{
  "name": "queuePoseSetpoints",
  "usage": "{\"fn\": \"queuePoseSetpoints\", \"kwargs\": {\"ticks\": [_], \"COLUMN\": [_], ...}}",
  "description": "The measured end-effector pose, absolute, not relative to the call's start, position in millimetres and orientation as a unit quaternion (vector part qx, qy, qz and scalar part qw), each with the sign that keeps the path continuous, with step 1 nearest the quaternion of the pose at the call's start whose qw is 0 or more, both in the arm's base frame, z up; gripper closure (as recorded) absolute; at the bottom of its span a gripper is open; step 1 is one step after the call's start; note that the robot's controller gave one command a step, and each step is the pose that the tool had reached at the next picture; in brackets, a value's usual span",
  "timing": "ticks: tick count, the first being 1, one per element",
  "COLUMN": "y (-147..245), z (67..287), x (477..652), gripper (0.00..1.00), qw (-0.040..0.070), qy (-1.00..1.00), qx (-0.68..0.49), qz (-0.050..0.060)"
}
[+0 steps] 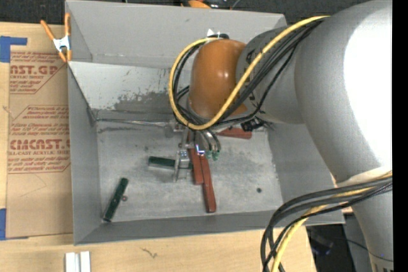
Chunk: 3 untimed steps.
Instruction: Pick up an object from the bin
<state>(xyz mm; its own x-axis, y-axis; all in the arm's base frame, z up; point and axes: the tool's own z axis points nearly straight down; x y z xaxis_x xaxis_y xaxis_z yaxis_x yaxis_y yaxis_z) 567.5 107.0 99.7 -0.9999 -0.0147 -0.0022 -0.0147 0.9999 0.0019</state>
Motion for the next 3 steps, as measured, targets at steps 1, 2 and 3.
{"fn": "queuePoseSetpoints", "kwargs": {"ticks": [1, 2, 3], "y": [121.4, 121.6, 121.8], "z": [68.6, 68.1, 69.4], "x": [545.1, 545.0, 545.8], "gripper": [0.00, 0.00, 1.00], "qw": [-0.001, 0.000, 0.001], "qy": [0.998, 0.998, 0.998], "qx": [0.065, 0.065, 0.065], "qz": [0.001, 0.000, 0.000]}}
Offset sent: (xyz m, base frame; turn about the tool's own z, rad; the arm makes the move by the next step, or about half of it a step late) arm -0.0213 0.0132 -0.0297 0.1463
